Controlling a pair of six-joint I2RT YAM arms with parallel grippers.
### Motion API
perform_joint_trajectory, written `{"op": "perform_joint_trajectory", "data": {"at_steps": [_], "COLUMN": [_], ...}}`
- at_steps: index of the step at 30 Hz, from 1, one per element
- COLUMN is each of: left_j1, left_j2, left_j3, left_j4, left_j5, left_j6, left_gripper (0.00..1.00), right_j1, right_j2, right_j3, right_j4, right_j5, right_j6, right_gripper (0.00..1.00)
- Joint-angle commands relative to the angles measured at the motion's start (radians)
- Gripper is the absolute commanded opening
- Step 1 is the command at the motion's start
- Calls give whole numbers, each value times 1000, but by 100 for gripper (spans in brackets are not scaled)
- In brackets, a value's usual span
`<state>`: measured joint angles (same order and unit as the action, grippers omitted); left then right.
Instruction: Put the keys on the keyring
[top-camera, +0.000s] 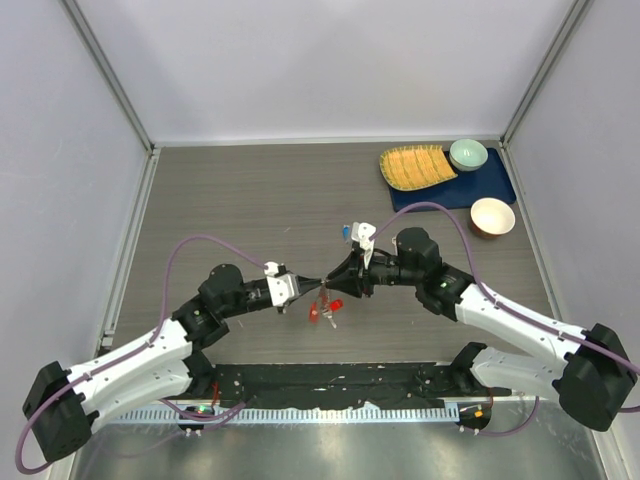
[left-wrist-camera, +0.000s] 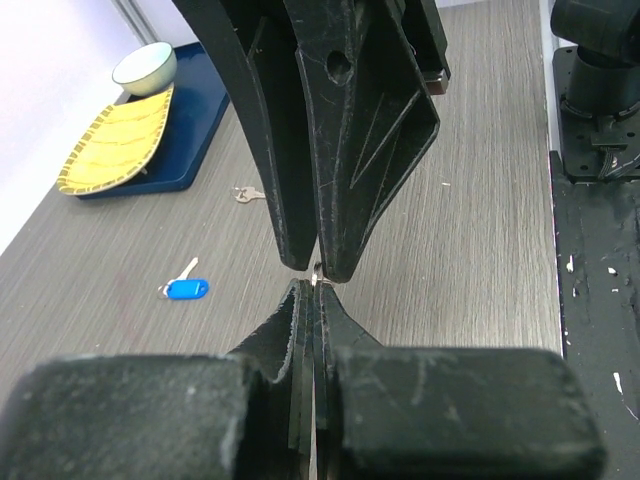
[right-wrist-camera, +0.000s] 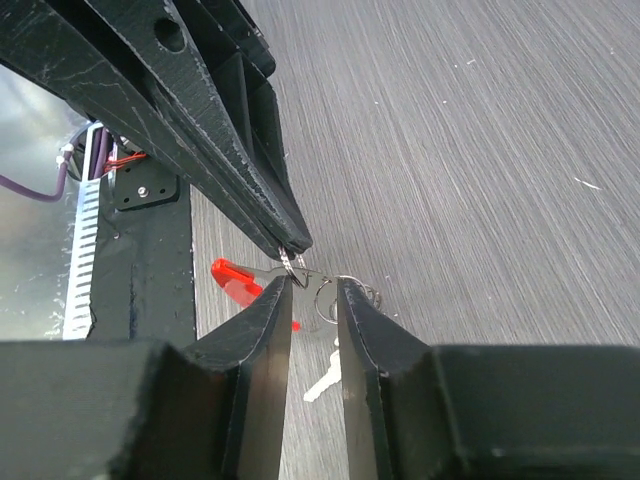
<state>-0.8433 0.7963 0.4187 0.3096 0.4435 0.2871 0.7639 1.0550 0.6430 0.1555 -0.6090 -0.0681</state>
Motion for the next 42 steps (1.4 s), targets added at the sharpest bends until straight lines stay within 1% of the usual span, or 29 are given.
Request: {"op": "perform_joint_trajectory", "data": {"at_steps": [1, 5, 7, 10, 13, 15, 18, 22, 26, 28, 29, 30, 31, 32, 33, 34, 36, 37, 38, 40, 42], "left_j1": [-4, -4, -4, -4, -5, -5, -4, -4, -5, -4, -4, -4, -4, -5, -4, -4, -5, -7, -8, -8, -8], "left_j2": [-32, -42, -48, -51, -57, -65, -74, -86, -100, -108, -109, -111, -111, -111, -111, -106, -95, -88, -72, -57, -43], "left_j3": [-18, -40, -52, -61, -78, -95, -109, -123, -124, -112, -106, -100, -84, -80, -74, -61, -55, -51, -41, -31, -17], "left_j4": [131, 169, 195, 215, 252, 272, 287, 284, 231, 176, 157, 140, 110, 94, 82, 60, 46, 43, 42, 40, 39], "left_j5": [8, -3, -6, -8, -11, -14, -18, -37, -74, -92, -94, -97, -95, -97, -97, -97, -92, -85, -69, -57, -46], "left_j6": [-34, -55, -66, -83, -106, -124, -144, -177, -201, -207, -209, -210, -209, -209, -204, -200, -189, -187, -183, -180, -174], "left_gripper": [0, 0, 0, 0, 0, 0, 0, 0, 1, 11, 23, 28, 33, 40, 42, 43, 46, 47, 48, 49, 50], "right_j1": [3, 3, 5, 5, 5, 5, 5, 5, 6, 5, 6, 8, 8, 11, 14, 21, 32, 47, 57, 83, 95], "right_j2": [11, 17, 20, 22, 28, 33, 36, 27, 10, 8, 19, 23, 29, 36, 46, 54, 75, 85, 92, 123, 141], "right_j3": [6, 1, 0, -2, -3, -3, -3, 7, 46, 78, 96, 115, 135, 177, 199, 245, 291, 340, 362, 417, 446], "right_j4": [70, 84, 91, 104, 121, 133, 142, 130, 41, -35, -74, -114, -204, -247, -292, -380, -468, -559, -600, -696, -740], "right_j5": [-32, -46, -58, -67, -74, -83, -89, -90, -64, -54, -38, -26, -14, 0, 29, 49, 101, 115, 130, 172, 193], "right_j6": [8, 14, 17, 22, 31, 37, 45, 42, 7, -25, -42, -56, -76, -108, -127, -140, -191, -208, -231, -274, -308], "right_gripper": [28, 26, 22, 22, 17, 13, 1, 1, 1, 1, 1, 1, 1, 1, 1, 1, 1, 1, 1, 1, 1]}}
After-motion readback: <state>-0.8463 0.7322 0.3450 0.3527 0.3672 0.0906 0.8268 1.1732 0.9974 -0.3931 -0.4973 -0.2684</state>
